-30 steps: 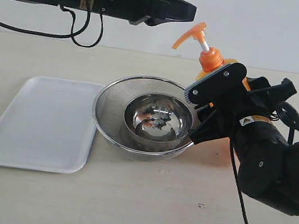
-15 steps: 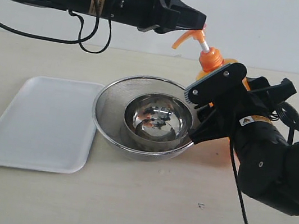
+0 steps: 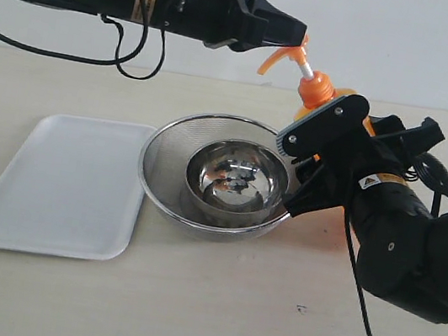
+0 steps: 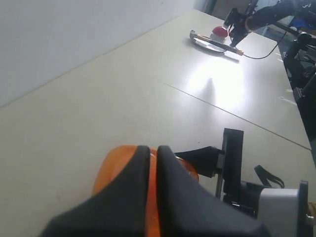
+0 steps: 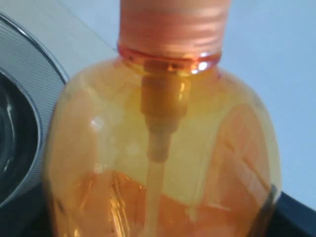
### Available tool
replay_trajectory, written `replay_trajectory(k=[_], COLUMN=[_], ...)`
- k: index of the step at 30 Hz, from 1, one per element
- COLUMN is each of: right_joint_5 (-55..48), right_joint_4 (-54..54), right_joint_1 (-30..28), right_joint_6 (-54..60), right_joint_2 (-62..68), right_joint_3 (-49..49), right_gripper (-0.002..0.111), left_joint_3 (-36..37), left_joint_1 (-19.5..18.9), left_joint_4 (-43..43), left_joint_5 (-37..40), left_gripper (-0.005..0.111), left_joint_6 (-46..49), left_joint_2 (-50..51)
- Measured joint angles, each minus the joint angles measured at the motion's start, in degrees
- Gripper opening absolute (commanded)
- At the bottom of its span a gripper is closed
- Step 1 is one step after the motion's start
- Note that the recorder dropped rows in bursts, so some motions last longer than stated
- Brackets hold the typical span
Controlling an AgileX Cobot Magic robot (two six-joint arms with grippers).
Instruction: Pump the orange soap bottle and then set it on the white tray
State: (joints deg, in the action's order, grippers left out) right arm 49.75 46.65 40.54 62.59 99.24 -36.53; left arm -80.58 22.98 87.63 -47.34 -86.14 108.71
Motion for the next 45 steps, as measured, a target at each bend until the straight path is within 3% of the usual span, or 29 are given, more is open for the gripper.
replay_trajectory(k=[45], right_joint_5=[0.7], right_joint_4=[0.9], right_joint_1=[-0.5], right_joint_6=[1.2], right_joint_2=[0.0], right_joint_3=[0.6], right_gripper=[0.0], left_joint_3=[-0.9], left_joint_1=[1.1], left_joint_4=[-1.4], left_joint_5=[0.3], left_gripper=[0.005], left_joint_6=[-1.1], left_joint_2=[3.2])
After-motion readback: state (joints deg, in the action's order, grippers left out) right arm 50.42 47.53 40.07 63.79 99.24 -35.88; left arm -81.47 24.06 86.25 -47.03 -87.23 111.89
